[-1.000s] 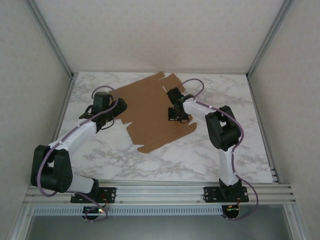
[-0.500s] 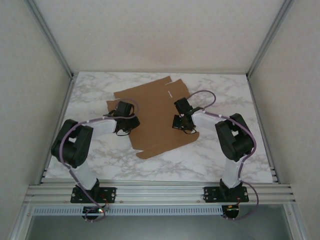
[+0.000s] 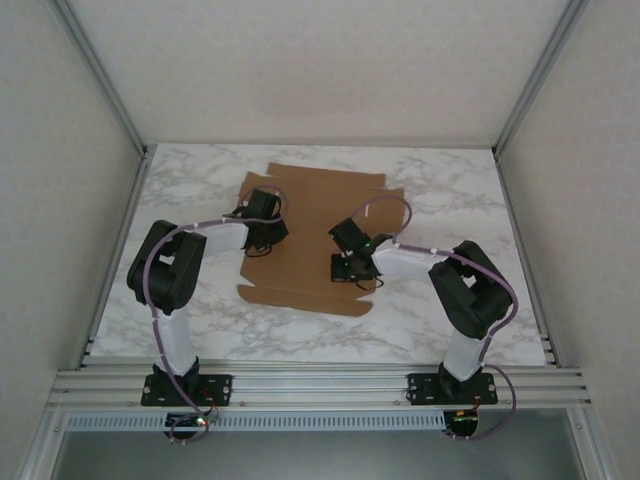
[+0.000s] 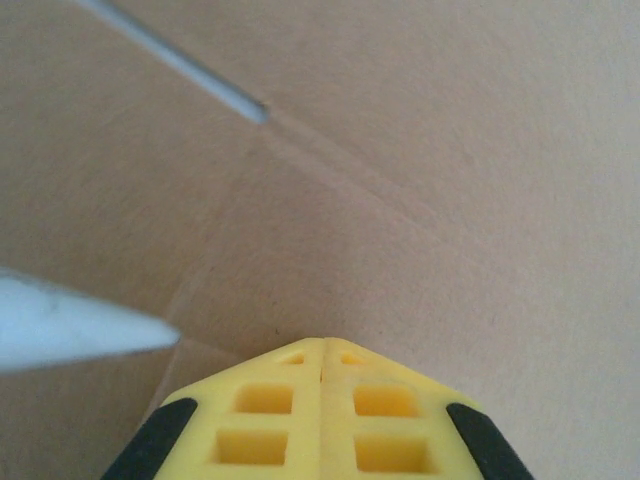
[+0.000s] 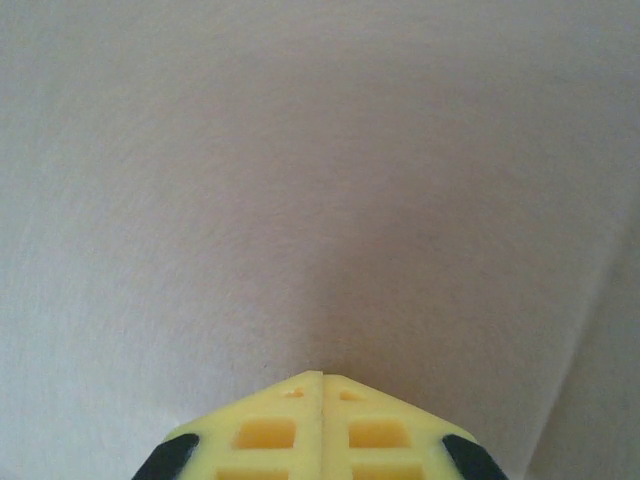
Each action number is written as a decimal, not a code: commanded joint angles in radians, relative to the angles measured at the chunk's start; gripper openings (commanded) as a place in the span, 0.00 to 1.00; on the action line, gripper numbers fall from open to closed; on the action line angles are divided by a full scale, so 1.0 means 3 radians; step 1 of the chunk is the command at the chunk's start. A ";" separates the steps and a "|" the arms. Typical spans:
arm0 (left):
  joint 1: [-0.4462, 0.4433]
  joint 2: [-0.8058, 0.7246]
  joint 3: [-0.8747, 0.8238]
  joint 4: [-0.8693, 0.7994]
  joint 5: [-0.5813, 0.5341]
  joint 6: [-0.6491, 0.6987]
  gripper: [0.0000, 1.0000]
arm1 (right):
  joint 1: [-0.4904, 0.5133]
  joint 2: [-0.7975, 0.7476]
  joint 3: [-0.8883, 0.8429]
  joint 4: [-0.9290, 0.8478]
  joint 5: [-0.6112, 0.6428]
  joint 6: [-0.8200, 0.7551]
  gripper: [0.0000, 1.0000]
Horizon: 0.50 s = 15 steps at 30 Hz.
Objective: Fold the paper box
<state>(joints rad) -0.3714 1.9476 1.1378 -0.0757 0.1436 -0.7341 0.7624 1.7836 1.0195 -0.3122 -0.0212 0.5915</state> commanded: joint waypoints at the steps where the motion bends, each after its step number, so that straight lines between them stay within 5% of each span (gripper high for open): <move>1: -0.0031 0.0195 0.0146 -0.0255 0.0056 0.0147 0.00 | 0.0268 0.0085 -0.0090 0.0061 -0.0598 0.0011 0.00; 9: 0.0007 0.0026 0.0333 -0.0165 0.0117 0.0285 0.00 | 0.0324 0.0176 0.0285 0.0586 -0.0891 0.0222 0.00; 15: 0.0118 -0.0499 0.0458 -0.0276 0.0015 0.0518 0.02 | 0.0004 -0.0668 0.0178 0.0537 -0.0788 -0.0053 0.26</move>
<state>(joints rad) -0.3527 1.9045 1.2179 -0.1299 0.1707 -0.6380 0.8219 1.7397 1.0748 -0.1837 -0.2626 0.6220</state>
